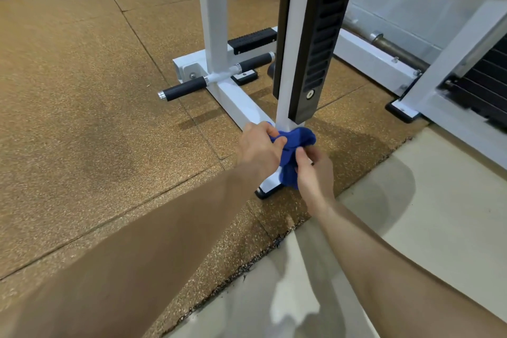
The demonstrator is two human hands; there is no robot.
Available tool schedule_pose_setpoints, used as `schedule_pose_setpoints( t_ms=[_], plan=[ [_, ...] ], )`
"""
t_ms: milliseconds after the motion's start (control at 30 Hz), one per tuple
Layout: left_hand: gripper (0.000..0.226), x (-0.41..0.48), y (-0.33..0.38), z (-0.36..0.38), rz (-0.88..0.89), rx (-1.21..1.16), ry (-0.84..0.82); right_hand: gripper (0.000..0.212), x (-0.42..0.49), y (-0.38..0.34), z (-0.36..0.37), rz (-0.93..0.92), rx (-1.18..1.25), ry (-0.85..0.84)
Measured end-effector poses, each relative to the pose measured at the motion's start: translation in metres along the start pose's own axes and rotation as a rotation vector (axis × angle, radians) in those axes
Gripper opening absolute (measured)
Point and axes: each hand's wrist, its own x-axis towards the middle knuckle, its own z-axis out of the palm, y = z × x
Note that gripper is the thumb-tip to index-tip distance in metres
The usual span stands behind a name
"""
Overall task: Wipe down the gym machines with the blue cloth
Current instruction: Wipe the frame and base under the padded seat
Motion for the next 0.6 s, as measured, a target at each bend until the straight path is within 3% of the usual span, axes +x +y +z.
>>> schedule_pose_setpoints(
  t_ms=[100, 267, 367, 467, 600],
  plan=[
    [0.011, 0.002, 0.0, 0.002, -0.05, -0.116, 0.007, 0.029, 0.01, -0.017, 0.006, 0.085, 0.058, 0.18],
    [0.01, 0.002, 0.003, -0.003, 0.022, -0.344, 0.089, 0.022, 0.015, -0.039, 0.006, 0.008, 0.004, 0.347],
    [0.009, 0.005, -0.003, 0.001, 0.013, -0.267, 0.088, 0.018, 0.018, -0.028, 0.009, -0.033, -0.125, 0.316],
    [0.009, 0.004, -0.01, 0.013, -0.064, -0.126, 0.005, 0.01, 0.026, -0.015, 0.004, 0.046, -0.208, 0.211],
    [0.011, -0.002, -0.011, 0.018, -0.176, -0.106, -0.082, 0.015, 0.032, -0.012, -0.007, 0.157, -0.359, 0.045]
  ],
)
